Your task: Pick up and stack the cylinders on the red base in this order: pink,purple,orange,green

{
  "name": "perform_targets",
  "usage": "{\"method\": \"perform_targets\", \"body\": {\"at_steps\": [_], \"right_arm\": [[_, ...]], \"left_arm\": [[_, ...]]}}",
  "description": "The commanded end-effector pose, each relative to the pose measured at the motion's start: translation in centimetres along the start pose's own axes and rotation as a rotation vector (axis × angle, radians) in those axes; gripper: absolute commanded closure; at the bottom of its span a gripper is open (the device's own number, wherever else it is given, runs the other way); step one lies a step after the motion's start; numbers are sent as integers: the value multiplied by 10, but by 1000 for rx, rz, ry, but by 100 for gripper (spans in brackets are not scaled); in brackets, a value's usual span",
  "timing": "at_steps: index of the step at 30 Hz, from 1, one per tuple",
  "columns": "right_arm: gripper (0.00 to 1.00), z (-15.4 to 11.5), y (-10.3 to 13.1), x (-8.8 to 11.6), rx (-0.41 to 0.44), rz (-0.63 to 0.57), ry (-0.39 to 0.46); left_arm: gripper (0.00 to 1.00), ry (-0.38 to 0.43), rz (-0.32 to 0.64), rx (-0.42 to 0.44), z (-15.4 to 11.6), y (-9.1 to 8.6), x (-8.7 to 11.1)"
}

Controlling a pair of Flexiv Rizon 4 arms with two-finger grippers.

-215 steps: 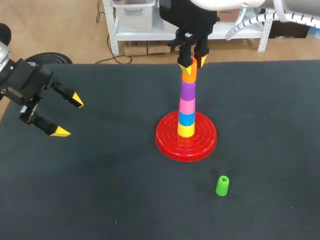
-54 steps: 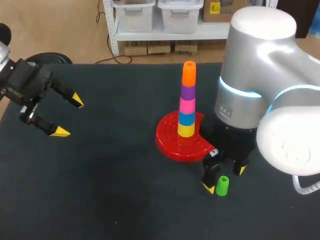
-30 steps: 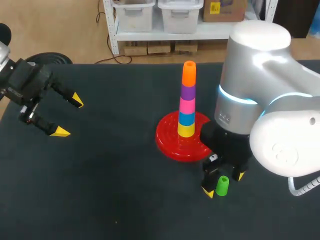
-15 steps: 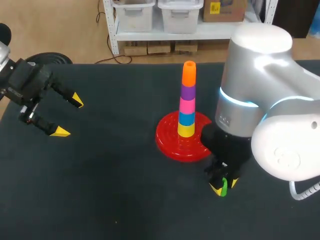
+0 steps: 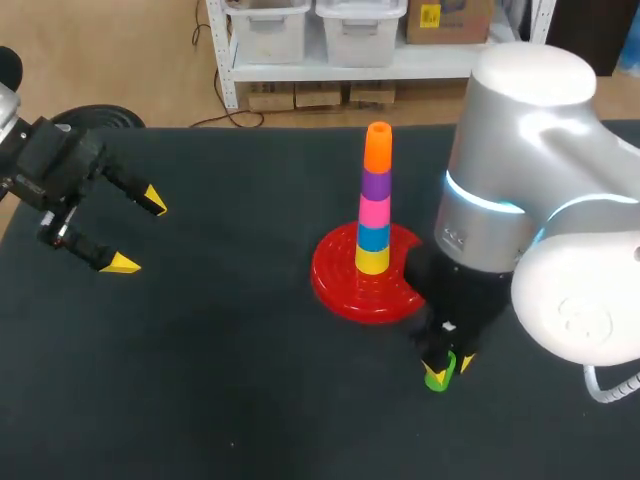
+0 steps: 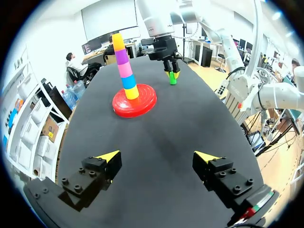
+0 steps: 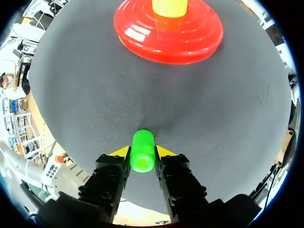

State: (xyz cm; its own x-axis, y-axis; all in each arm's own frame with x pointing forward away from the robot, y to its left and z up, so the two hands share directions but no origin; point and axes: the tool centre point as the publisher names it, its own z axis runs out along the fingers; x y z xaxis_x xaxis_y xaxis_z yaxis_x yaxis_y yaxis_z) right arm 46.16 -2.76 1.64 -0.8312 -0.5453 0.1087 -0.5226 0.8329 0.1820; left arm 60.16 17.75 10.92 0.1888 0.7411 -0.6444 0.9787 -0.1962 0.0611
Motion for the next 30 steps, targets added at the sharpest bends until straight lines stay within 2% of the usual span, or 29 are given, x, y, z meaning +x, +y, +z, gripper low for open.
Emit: {"method": "perform_targets", "body": {"at_steps": [1,5,11,19,24,30], "right_arm": [[100,-14,2,3,25,-4,-23],[100,-42,0,-1,72,-12,-54],[100,-113,-2,-10,183,-46,-115],[100,-203,-3,-46,278,-93,-154],[100,-235,-4,-75,261,-145,-167],[100,-248,-4,-112,264,-169,-124]], "left_arm": [[0,0,1,-2,0,0,1],[0,0,1,-2,0,0,1],[0,0,1,-2,0,0,1],[0,0,1,-2,0,0,1],[0,0,1,-2,0,0,1],[0,0,1,-2,0,0,1]]}}
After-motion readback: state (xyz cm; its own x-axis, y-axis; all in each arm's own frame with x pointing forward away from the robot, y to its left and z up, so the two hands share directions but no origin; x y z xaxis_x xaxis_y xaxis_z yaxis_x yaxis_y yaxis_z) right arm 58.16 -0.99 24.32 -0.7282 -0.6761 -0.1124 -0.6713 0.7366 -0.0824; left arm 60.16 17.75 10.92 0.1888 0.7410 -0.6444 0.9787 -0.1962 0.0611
